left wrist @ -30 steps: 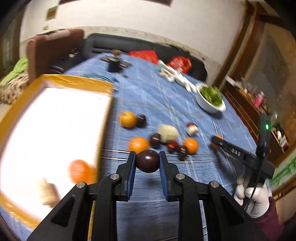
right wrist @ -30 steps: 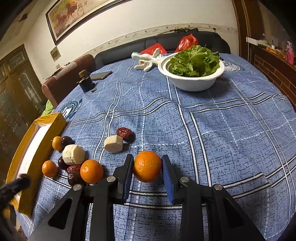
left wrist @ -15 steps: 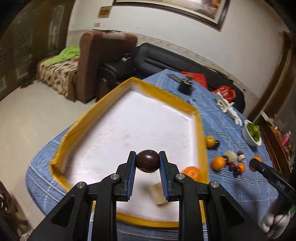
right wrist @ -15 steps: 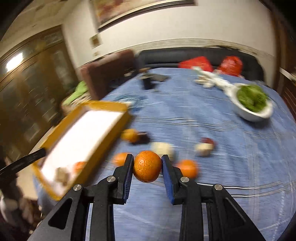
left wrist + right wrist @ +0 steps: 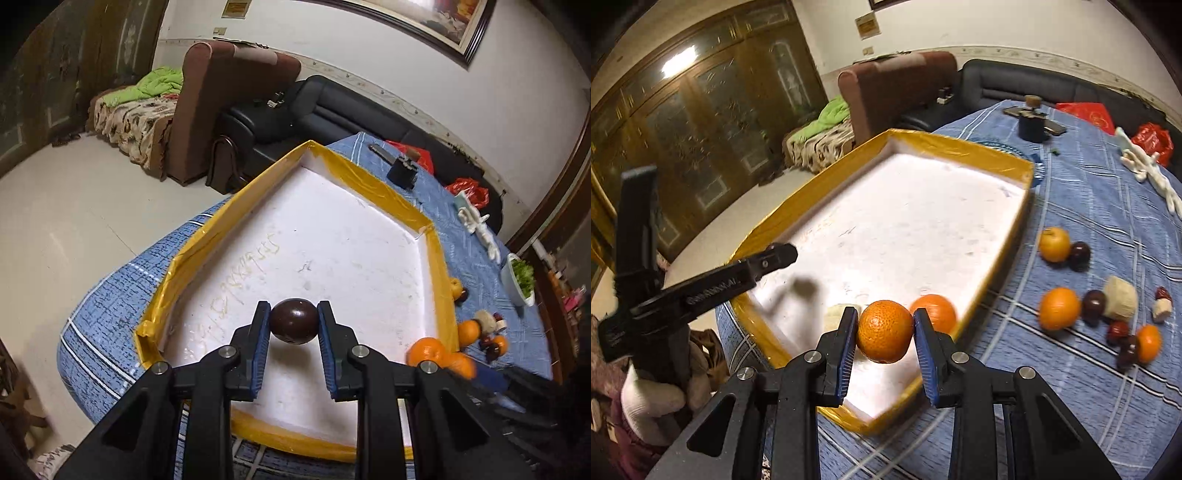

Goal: Organize fruits
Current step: 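Release the orange into the tray with the right tool while the left tool releases the plum there, then grasp a dark plum with the right tool while the left tool grasps an orange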

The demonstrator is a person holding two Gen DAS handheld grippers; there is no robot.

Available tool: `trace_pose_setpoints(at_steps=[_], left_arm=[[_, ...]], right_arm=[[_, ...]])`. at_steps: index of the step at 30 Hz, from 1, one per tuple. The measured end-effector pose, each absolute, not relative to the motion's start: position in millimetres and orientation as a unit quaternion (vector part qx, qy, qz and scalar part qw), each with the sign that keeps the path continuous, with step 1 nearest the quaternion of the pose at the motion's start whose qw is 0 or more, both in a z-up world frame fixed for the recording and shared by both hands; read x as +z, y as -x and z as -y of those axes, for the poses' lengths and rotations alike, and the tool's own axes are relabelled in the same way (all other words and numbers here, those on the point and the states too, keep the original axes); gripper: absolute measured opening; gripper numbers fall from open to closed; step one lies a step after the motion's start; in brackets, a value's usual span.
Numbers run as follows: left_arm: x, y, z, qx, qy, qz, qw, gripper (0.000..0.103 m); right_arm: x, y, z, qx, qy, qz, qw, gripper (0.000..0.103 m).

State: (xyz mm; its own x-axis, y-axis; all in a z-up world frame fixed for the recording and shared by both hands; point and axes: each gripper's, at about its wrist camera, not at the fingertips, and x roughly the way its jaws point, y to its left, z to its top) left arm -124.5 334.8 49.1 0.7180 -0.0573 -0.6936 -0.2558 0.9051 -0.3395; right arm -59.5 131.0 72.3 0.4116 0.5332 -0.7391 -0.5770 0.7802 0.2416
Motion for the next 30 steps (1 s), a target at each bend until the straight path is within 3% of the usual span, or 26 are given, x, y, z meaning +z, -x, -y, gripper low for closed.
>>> trace_pose_setpoints(at_steps=[1,3,8,10,14,21,30], left_arm=[[49.5,125.8,-335.4,0.053,0.214,-0.370,0.902,0.028],[50.1,129.4,-337.3,0.051,0.221,-0.367,0.902,0.043],[53.7,138.6,-348.3,0.056,0.246,-0.359,0.899,0.059],[55.8,141.1,-351.9,0.058,0.253,-0.357,0.897,0.060],[61.3,144.5,-354.1,0.061,0.259,-0.350,0.898,0.065],[70.8,145.7,-346.7,0.051,0.252,-0.345,0.903,0.068],[76.4,139.6,-313.4,0.016,0.221,-0.354,0.909,0.070]], right_arm=[[70.4,60.1,-135.0,0.331,0.029,-0.432,0.839,0.035],[65.9,60.7,-141.6,0.329,0.033,-0.437,0.837,0.035],[57.3,58.6,-146.7,0.326,0.033,-0.445,0.833,0.035],[56.9,58.0,-146.3,0.327,0.028,-0.447,0.832,0.036],[64.6,57.8,-140.5,0.325,0.019,-0.434,0.840,0.055],[87.5,57.3,-89.6,0.295,-0.009,-0.402,0.866,0.057],[83.2,36.7,62.3,0.147,-0.087,-0.405,0.898,0.062]])
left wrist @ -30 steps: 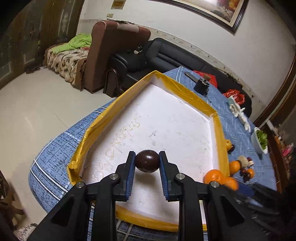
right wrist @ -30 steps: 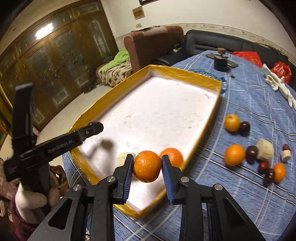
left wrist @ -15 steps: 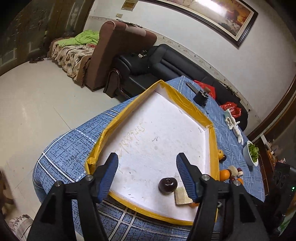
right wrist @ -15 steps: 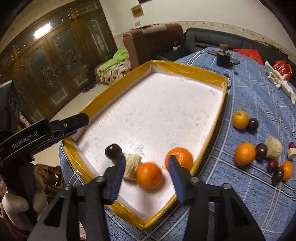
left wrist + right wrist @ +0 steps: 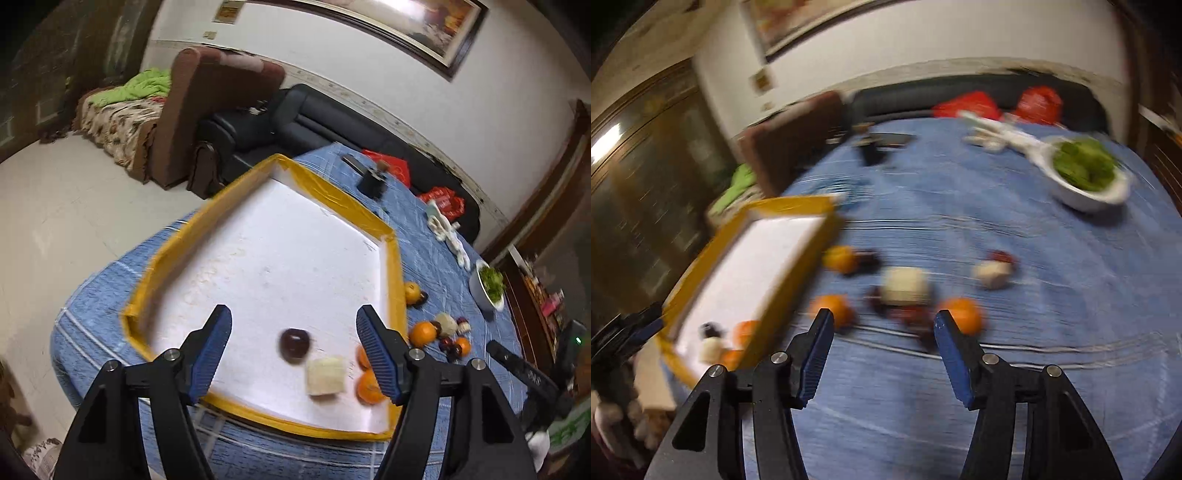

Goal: Organize fruits
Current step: 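Grasp a dark plum with the right tool while the left tool grasps an orange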

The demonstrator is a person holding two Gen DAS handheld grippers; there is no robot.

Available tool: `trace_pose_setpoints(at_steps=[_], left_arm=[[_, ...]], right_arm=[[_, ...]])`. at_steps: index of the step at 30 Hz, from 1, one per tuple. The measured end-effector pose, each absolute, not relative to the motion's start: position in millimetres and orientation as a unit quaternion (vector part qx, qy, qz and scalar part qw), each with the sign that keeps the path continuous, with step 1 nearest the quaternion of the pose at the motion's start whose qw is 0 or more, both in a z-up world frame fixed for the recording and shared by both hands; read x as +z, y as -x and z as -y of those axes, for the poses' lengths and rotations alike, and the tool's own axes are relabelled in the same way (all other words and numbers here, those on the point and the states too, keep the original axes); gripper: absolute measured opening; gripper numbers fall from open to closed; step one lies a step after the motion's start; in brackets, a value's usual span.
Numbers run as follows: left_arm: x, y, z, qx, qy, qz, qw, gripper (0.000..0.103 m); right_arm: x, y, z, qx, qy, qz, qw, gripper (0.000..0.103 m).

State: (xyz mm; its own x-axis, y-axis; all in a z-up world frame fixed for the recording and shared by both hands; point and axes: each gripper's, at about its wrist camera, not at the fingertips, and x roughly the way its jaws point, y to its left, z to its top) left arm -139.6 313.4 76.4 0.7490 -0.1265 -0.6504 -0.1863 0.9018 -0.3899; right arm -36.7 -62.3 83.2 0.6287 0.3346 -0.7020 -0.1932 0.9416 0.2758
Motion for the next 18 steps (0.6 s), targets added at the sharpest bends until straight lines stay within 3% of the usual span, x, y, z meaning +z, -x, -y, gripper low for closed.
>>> trace_pose_setpoints(at_steps=[5,18], left_arm=[[82.7,133.4,-264.0,-0.032,0.174,-0.364,0.914,0.070],[76.4,116.5,-173.3,-0.109,0.071,-0.392,0.911,0.070]], right_arm=[[67.7,24.7,101.8,0.114,-0.114,-0.425,0.891,0.061],[45.9,7.1,83.6,0.131,-0.086,-0.410,0.899,0.061]])
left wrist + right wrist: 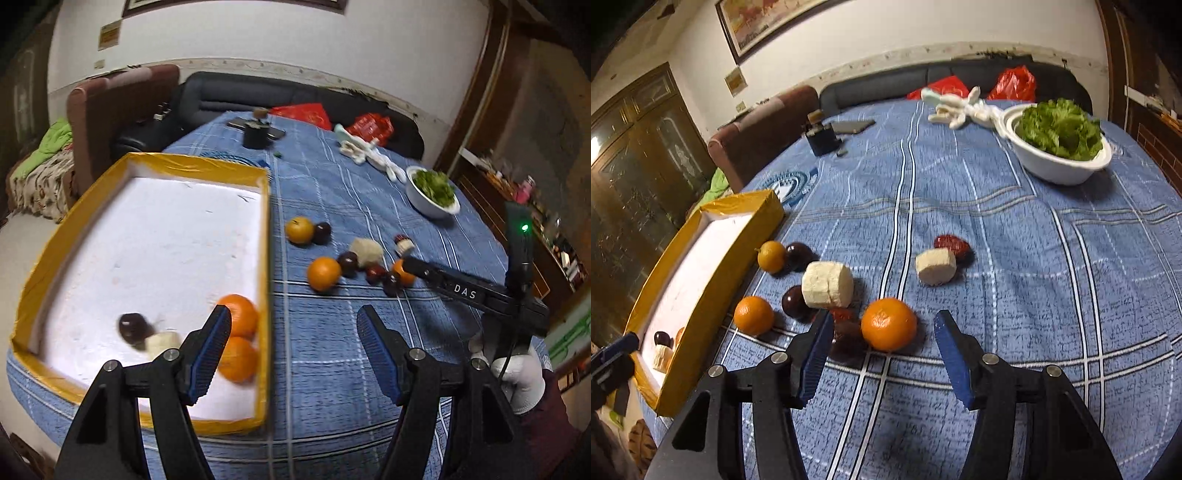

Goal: Organize fruits
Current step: 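Grasp a dark plum with the right tool while the left tool grasps an orange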

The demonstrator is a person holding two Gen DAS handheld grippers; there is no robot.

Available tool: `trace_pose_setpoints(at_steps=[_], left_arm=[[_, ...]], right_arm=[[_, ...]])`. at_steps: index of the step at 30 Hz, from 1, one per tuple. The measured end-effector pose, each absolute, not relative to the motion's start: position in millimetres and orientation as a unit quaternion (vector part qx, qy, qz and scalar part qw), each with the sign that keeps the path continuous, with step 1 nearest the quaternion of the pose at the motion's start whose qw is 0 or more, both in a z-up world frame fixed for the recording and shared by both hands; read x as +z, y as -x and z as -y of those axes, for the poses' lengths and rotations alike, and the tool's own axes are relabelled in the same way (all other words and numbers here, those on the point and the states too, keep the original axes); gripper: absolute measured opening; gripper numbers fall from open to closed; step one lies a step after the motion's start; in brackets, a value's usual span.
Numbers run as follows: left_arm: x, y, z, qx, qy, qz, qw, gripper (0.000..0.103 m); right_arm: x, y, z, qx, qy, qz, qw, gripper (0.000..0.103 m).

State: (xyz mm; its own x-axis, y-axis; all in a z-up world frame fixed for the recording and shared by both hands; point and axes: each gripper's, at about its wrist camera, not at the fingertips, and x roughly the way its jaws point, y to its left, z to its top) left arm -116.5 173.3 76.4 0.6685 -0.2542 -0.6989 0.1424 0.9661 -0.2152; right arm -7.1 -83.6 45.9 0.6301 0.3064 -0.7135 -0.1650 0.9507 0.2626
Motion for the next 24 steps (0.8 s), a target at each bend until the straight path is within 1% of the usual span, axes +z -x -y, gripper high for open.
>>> trace_pose_setpoints(at_steps=[5,10,13,15,17,21,24], left_arm=[[67.0,105.5,-157.6,-0.119,0.068,-0.408,0.903,0.070],[61.6,103.4,-148.6,-0.128,0.059,-0.416,0.898,0.070],[62.7,103.7,-148.1,-0.132,0.057,-0.416,0.898,0.070],[64.0,103.5,-149.7,-0.133,0.057,-0.413,0.899,0.070],[64.7,102.8,-151.9,-0.134,0.059,-0.410,0.900,0.071],[59.6,98.2,-151.7,-0.137,0.067,-0.416,0.897,0.071],[56.6,97.3,-144.6,-0.141,0.059,-0.421,0.894,0.071]], right_arm=[[50.7,13.8,62.7,0.198,-0.065,-0.390,0.897,0.062],[46.1,11.7,42.7,0.202,-0.011,-0.381,0.902,0.062],[46.4,15.2,42.7,0.214,-0.009,-0.396,0.893,0.061],[41.1,17.7,46.0,0.251,-0.033,-0.428,0.868,0.060],[39.2,26.4,52.8,0.263,-0.035,-0.439,0.859,0.060],[40.2,30.8,66.9,0.236,-0.041,-0.440,0.866,0.060],[36.8,23.0,59.4,0.217,-0.026,-0.443,0.869,0.060]])
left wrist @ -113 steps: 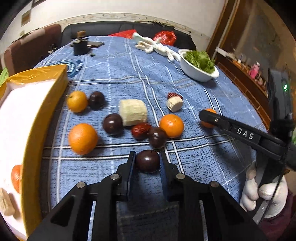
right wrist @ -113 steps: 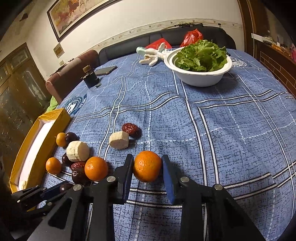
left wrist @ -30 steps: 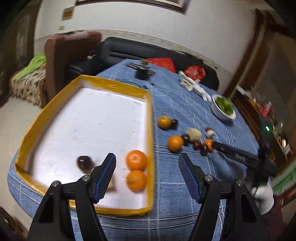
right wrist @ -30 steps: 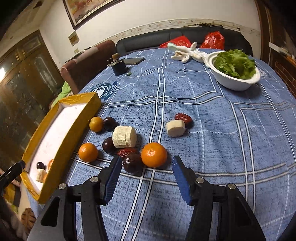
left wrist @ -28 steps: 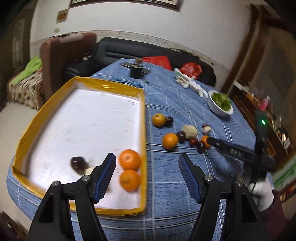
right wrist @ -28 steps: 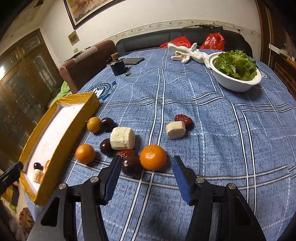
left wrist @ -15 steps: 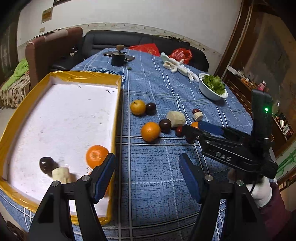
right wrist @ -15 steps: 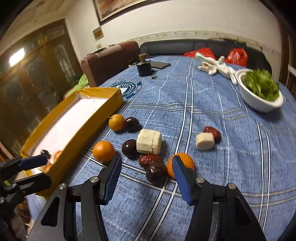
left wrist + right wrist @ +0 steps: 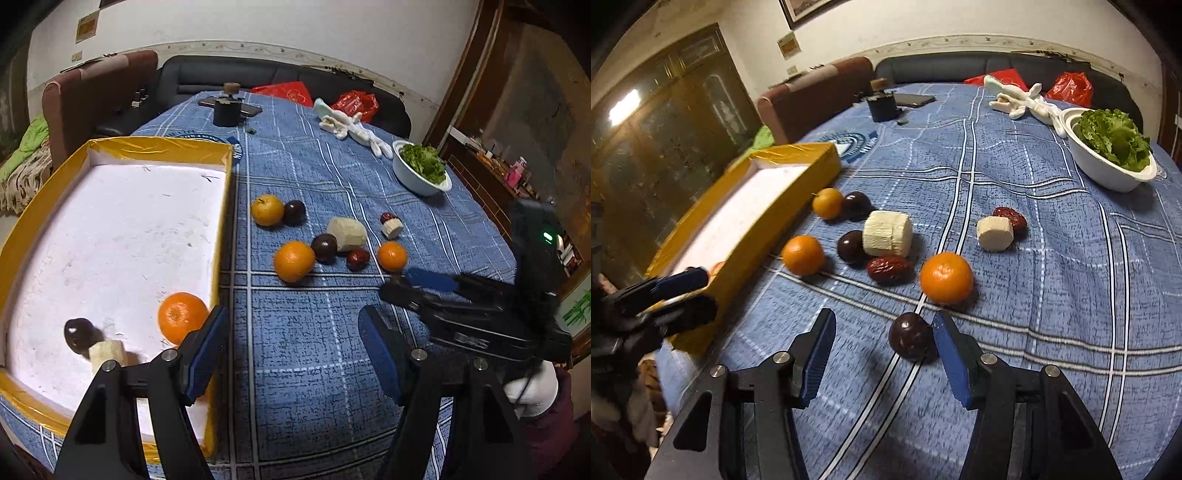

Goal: Organize fruits
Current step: 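Grasp a dark plum with the right tool while the left tool grasps an orange, then release the plum into the tray with the right tool while the left tool releases the orange there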

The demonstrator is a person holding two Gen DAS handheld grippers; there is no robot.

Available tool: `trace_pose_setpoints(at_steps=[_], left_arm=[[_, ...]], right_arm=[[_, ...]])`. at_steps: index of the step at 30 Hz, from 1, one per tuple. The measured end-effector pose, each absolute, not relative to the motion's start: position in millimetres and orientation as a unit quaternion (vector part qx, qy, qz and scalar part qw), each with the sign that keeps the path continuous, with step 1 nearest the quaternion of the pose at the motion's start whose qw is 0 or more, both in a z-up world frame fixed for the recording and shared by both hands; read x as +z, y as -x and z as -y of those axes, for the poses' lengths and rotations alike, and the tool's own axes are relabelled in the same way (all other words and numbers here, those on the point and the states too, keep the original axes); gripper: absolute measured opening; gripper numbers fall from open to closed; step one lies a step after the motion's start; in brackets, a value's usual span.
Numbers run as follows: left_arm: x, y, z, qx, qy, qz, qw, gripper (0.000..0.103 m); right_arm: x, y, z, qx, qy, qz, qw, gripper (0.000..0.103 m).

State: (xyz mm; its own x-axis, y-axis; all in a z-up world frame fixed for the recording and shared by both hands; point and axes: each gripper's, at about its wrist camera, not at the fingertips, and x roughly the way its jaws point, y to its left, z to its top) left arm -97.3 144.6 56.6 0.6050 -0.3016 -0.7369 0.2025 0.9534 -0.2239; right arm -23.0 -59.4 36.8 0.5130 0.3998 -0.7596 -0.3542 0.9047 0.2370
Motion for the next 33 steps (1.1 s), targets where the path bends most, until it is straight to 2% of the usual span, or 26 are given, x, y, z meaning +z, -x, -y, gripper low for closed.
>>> trace_pose_setpoints(at_steps=[4,6,8,10,13,23,25,26,27,29,33], left_arm=[[60.8,96.7,-138.3,-0.143,0.039,-0.418,0.896,0.071],[62.3,91.8,-135.3,-0.147,0.032,-0.416,0.897,0.071],[61.2,83.4,-129.4,-0.150,0.025,-0.418,0.896,0.071],[58.6,74.0,-121.9,-0.155,0.017,-0.421,0.894,0.071],[52.9,58.3,-106.9,-0.155,-0.007,-0.429,0.890,0.071],[24.2,13.8,-87.9,-0.136,-0.046,-0.469,0.871,0.070],[19.5,10.3,-87.2,-0.125,-0.053,-0.476,0.869,0.067],[18.6,10.8,-85.7,-0.119,-0.061,-0.476,0.869,0.062],[17.9,10.6,-85.6,-0.107,-0.070,-0.476,0.870,0.050],[19.0,11.2,-88.9,-0.096,-0.077,-0.471,0.873,0.033],[24.9,17.0,-98.5,-0.095,-0.049,-0.464,0.879,0.033]], right_arm=[[32.7,19.5,49.3,0.180,0.012,-0.443,0.878,0.058],[31.6,21.4,52.4,0.169,0.020,-0.443,0.880,0.048],[27.8,20.4,62.0,0.155,0.013,-0.449,0.880,0.032],[25.4,19.3,75.0,0.154,-0.012,-0.448,0.880,0.026],[24.7,15.9,87.4,0.171,-0.055,-0.449,0.875,0.026],[24.6,16.8,89.4,0.178,-0.061,-0.449,0.874,0.027],[24.6,17.4,90.2,0.178,-0.060,-0.449,0.874,0.027],[24.6,17.0,89.9,0.178,-0.059,-0.449,0.874,0.027],[24.6,17.3,89.7,0.178,-0.058,-0.449,0.874,0.027],[24.8,17.3,89.5,0.178,-0.059,-0.449,0.874,0.027],[24.8,18.2,89.3,0.178,-0.060,-0.449,0.874,0.027]])
